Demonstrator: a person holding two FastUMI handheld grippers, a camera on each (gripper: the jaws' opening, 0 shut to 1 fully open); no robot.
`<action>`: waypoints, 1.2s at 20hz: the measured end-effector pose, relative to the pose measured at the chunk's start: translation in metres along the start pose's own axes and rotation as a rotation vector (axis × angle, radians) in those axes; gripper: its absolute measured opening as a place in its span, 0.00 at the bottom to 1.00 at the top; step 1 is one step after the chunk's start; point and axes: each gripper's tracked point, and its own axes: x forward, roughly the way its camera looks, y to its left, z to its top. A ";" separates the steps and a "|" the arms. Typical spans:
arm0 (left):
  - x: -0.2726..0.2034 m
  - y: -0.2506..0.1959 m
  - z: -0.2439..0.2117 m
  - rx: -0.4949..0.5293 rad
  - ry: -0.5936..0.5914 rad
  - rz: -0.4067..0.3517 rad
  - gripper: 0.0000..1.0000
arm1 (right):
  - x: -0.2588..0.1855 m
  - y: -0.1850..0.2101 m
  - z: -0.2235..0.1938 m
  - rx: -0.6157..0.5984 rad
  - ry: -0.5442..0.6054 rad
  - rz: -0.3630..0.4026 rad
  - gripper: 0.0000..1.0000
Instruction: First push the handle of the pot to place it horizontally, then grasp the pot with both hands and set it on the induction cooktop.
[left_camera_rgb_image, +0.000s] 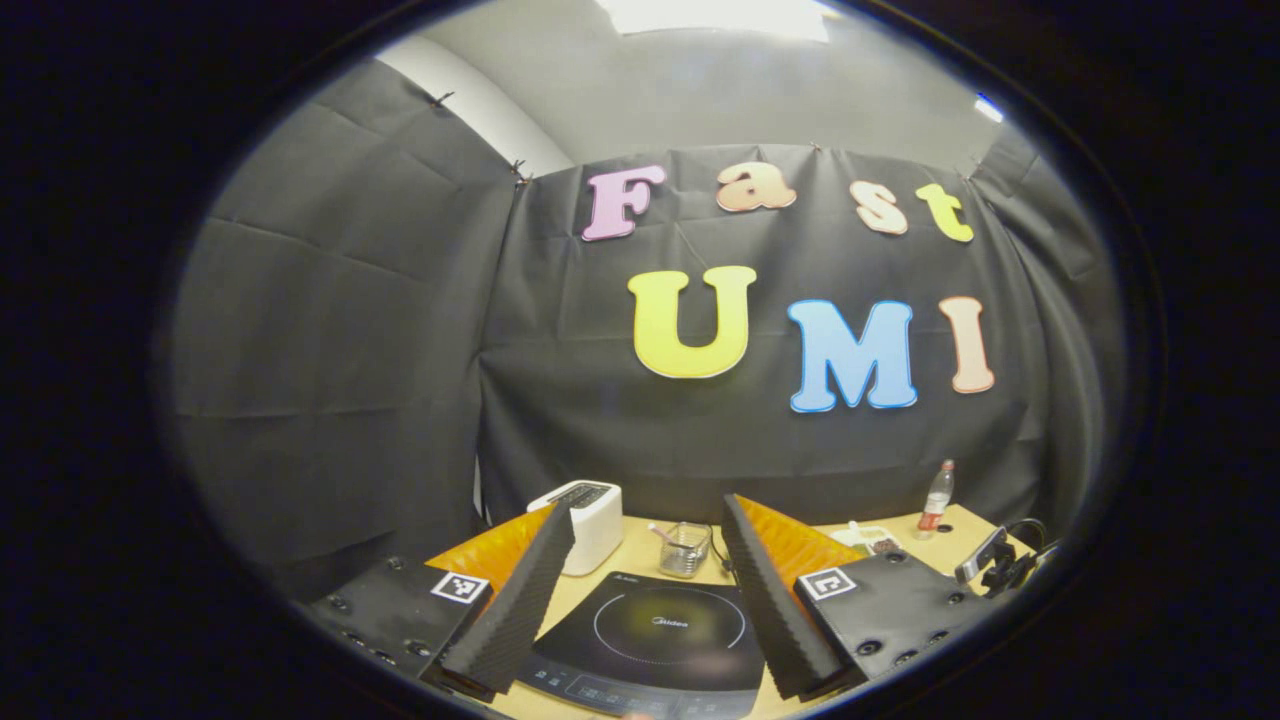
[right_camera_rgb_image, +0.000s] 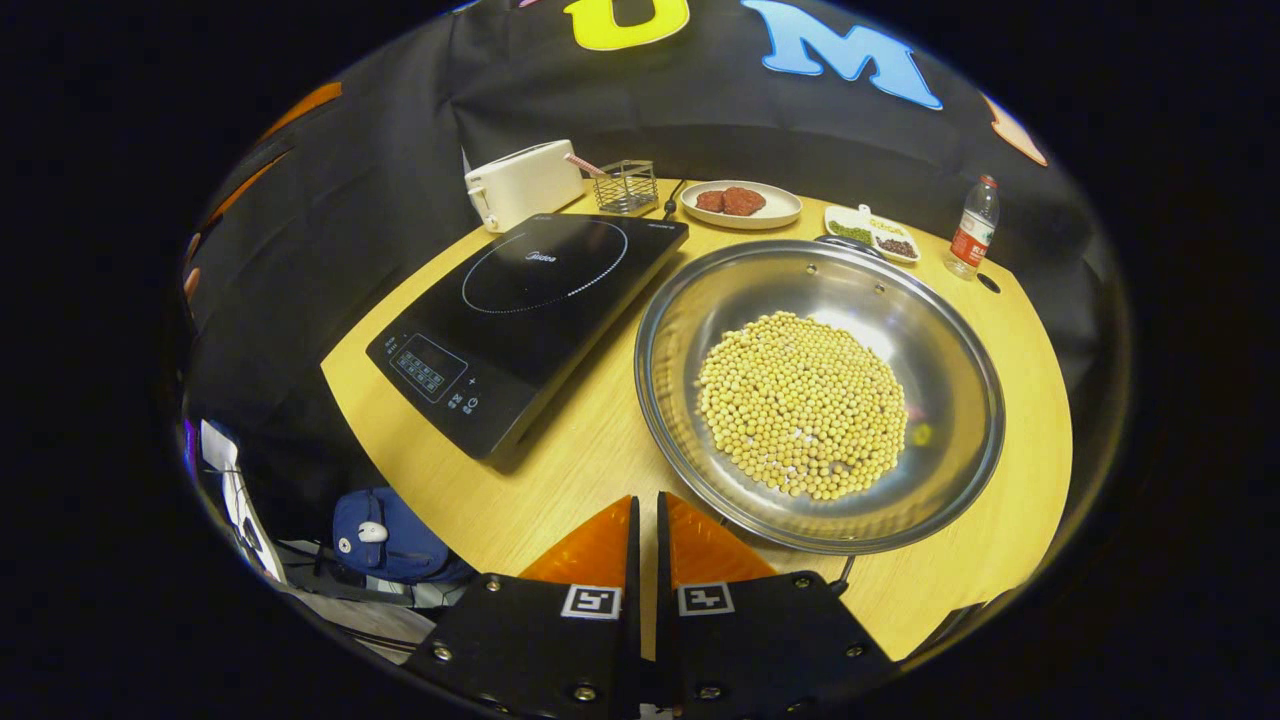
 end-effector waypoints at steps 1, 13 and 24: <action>0.001 -0.002 -0.001 0.000 0.000 -0.004 0.97 | -0.001 -0.002 -0.001 0.010 0.003 -0.003 0.06; 0.010 -0.020 -0.005 -0.006 0.008 -0.060 0.99 | -0.014 -0.044 -0.031 0.080 0.083 -0.100 0.06; 0.021 -0.032 -0.010 -0.011 0.016 -0.090 0.99 | -0.031 -0.121 -0.052 0.083 0.148 -0.278 0.07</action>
